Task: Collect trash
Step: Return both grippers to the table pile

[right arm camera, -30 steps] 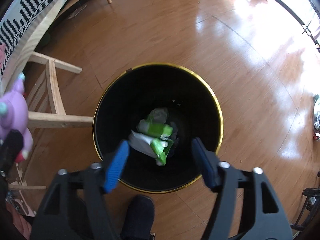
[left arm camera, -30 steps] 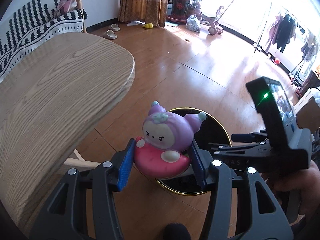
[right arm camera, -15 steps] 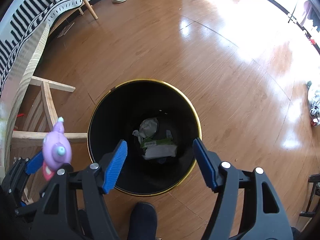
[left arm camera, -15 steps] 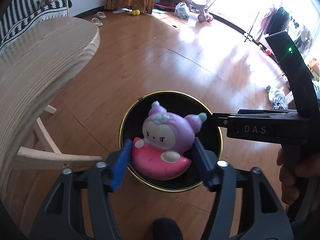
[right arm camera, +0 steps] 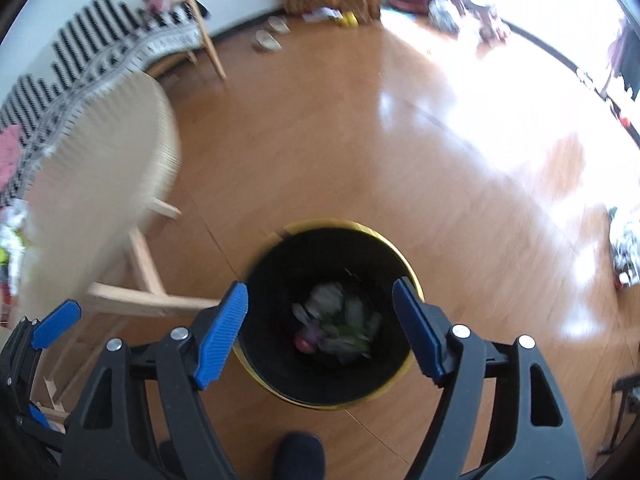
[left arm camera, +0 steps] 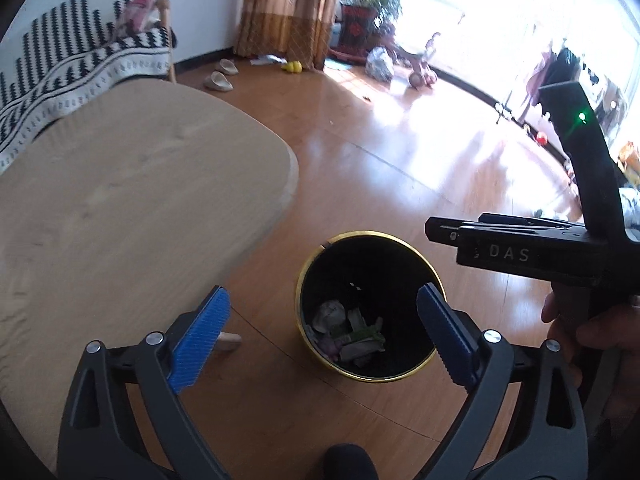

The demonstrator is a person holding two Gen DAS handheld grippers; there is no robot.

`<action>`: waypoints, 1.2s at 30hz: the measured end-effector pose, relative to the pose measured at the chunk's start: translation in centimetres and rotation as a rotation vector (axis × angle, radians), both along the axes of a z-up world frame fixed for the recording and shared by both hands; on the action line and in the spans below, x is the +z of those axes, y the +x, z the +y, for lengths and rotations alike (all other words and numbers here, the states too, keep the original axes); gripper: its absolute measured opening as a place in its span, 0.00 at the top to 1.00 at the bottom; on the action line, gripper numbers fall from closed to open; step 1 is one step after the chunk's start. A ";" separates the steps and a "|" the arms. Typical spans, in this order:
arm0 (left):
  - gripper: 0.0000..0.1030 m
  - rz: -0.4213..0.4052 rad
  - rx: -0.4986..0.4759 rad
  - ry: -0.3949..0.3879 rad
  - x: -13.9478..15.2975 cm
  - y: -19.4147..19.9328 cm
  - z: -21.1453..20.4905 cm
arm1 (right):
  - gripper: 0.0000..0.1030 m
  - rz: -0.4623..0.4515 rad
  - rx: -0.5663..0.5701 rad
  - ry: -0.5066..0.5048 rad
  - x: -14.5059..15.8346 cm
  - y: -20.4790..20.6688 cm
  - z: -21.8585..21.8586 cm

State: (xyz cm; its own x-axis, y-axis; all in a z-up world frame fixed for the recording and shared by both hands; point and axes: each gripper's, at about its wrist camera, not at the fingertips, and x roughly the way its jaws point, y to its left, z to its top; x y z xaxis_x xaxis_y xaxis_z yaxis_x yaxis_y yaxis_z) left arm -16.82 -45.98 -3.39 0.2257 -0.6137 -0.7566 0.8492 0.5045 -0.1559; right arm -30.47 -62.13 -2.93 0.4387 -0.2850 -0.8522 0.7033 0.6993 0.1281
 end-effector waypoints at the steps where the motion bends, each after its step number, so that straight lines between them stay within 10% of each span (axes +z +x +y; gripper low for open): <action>1: 0.09 -0.003 0.013 -0.023 0.9 0.5 1.3 | 0.25 -0.030 0.015 -0.022 1.2 0.6 1.1; 8: 0.08 -0.067 0.261 -0.075 4.9 7.5 12.2 | 0.23 -0.173 0.234 -0.069 5.8 8.1 11.0; 20: 0.08 -0.072 0.752 0.000 3.8 19.9 35.2 | 0.23 -0.159 0.633 -0.019 4.9 24.7 31.3; 28: 0.08 -0.017 0.858 0.007 1.9 22.9 43.2 | 0.23 -0.075 0.646 -0.048 1.3 31.7 36.5; 36: 0.08 0.014 0.837 0.027 0.1 24.0 42.6 | 0.23 -0.023 0.637 -0.081 -1.7 36.2 38.3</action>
